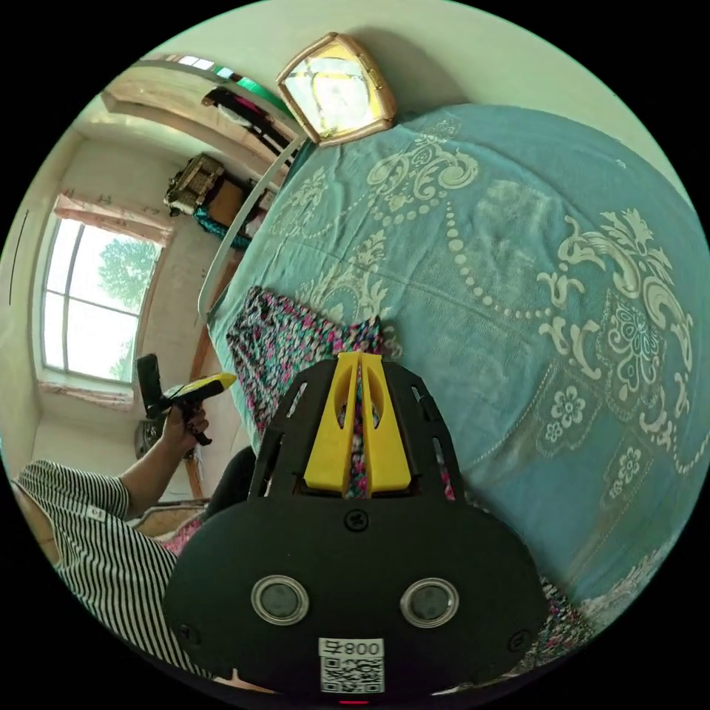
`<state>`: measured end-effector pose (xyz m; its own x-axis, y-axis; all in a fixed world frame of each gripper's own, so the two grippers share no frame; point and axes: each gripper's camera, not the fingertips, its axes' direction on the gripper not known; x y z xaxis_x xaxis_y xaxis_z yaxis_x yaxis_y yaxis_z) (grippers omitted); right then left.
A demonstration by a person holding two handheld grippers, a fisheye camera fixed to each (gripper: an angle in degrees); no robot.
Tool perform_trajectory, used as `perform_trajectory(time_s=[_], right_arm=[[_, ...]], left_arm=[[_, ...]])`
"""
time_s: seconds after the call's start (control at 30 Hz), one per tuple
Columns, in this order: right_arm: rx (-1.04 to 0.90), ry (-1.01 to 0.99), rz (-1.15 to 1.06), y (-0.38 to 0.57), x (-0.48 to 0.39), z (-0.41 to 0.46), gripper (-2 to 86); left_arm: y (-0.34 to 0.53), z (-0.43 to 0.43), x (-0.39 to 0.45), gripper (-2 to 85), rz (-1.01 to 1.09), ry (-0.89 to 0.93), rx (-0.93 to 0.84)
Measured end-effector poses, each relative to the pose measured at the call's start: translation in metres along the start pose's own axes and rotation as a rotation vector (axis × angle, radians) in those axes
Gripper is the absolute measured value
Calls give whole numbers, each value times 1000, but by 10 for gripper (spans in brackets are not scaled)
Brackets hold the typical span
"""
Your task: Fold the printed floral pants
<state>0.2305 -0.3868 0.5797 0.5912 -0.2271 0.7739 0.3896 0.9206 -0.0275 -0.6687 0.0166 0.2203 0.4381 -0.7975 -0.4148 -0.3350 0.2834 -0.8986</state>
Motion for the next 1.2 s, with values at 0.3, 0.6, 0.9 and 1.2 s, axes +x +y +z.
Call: perform_trajectory(time_s=[0.3,0.6,0.9,1.2], right_arm=[[-236,111,-127,137,-89,36,1],[-177,290,-87,218,-126,-13,1],[-166,401,57,321,-107,-53,2],[-183,434,0,385,-129,-100,2]], left_arm=[[-10,26,76,2,42,-73,-39],[-40,60,162,2,102,-107,-120],[-66,136,267,1,216,-165,-320],[-81,147,374,2,144,-135,-270]])
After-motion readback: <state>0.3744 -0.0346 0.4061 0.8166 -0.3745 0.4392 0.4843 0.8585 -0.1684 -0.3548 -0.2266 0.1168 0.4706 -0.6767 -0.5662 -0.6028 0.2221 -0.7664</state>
